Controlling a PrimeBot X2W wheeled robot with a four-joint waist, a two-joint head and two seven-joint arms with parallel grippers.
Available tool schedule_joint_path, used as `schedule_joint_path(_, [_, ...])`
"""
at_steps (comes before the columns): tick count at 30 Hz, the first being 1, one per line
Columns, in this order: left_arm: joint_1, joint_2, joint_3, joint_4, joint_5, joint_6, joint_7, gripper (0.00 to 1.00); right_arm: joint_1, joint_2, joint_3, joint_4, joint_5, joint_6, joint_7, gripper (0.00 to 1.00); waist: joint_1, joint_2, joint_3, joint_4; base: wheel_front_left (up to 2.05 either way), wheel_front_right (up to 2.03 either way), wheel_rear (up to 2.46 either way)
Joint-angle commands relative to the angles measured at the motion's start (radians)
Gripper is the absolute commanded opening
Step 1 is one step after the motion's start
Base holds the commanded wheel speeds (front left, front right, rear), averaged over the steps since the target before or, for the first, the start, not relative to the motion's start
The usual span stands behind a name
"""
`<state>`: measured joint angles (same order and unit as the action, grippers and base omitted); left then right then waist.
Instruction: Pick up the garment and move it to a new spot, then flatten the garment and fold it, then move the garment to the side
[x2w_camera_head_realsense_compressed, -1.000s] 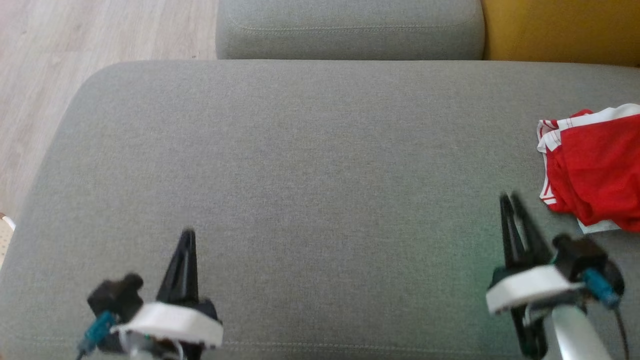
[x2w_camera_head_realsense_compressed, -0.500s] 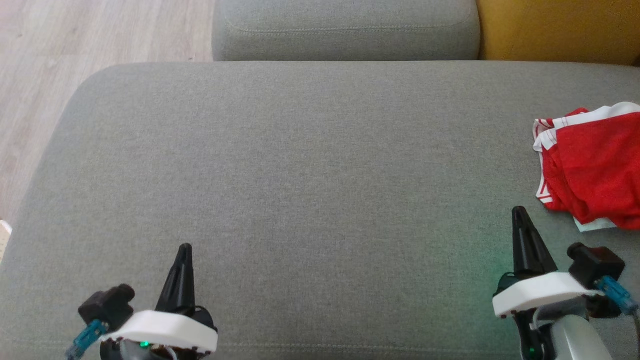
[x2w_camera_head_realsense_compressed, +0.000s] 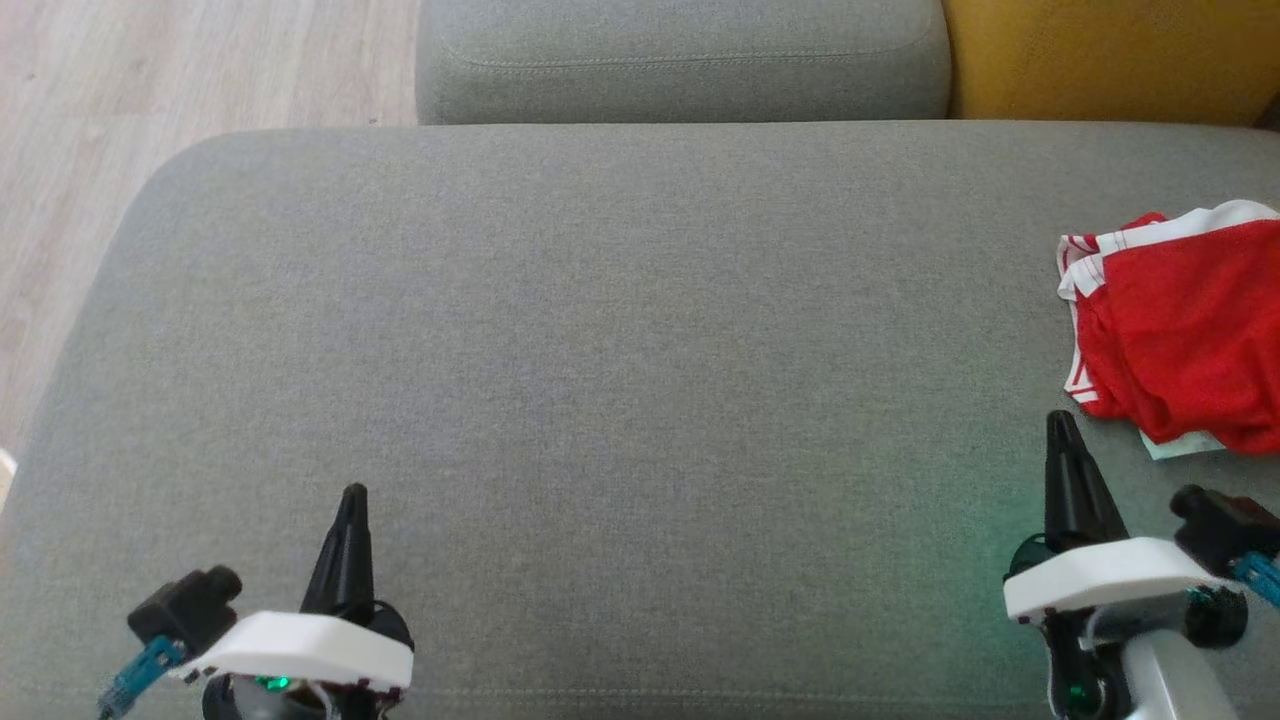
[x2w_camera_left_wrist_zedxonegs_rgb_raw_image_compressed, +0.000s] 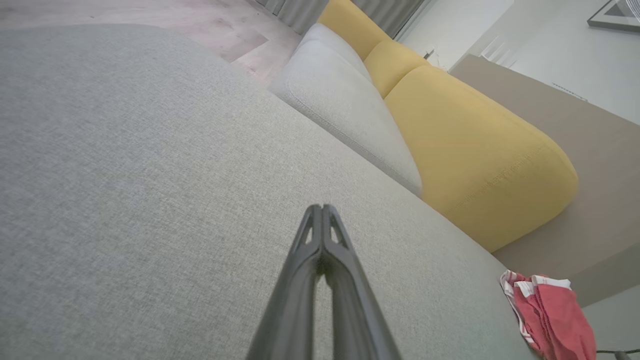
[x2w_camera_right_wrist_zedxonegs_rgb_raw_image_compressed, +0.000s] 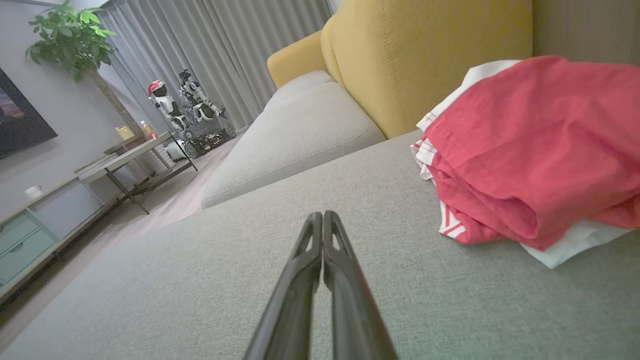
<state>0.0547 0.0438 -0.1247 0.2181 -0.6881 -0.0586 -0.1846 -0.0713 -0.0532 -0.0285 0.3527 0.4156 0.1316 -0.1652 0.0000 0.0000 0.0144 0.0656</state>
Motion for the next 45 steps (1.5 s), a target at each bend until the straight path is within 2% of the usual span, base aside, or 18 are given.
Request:
schedule_joint_path(1, [-0.056,0.013,0.018,-0.029,-0.021,-0.007,0.005,0.0,-0.039,-0.001,-0.001,-0.039,0.027,0.0,0.006,0.0,0.0,0.0,0.0,-0.001,0.0,0.0,0.0])
schedule_joint_path(45, [-0.103,0.022,0.101,-0.005,-0.445,-0.037,0.125,0.0,-0.038,0.001,-0.04,-0.071,0.558,-0.001,0.13,0.0,0.0,0.0,-0.005,-0.03,0.0,0.0,0.0])
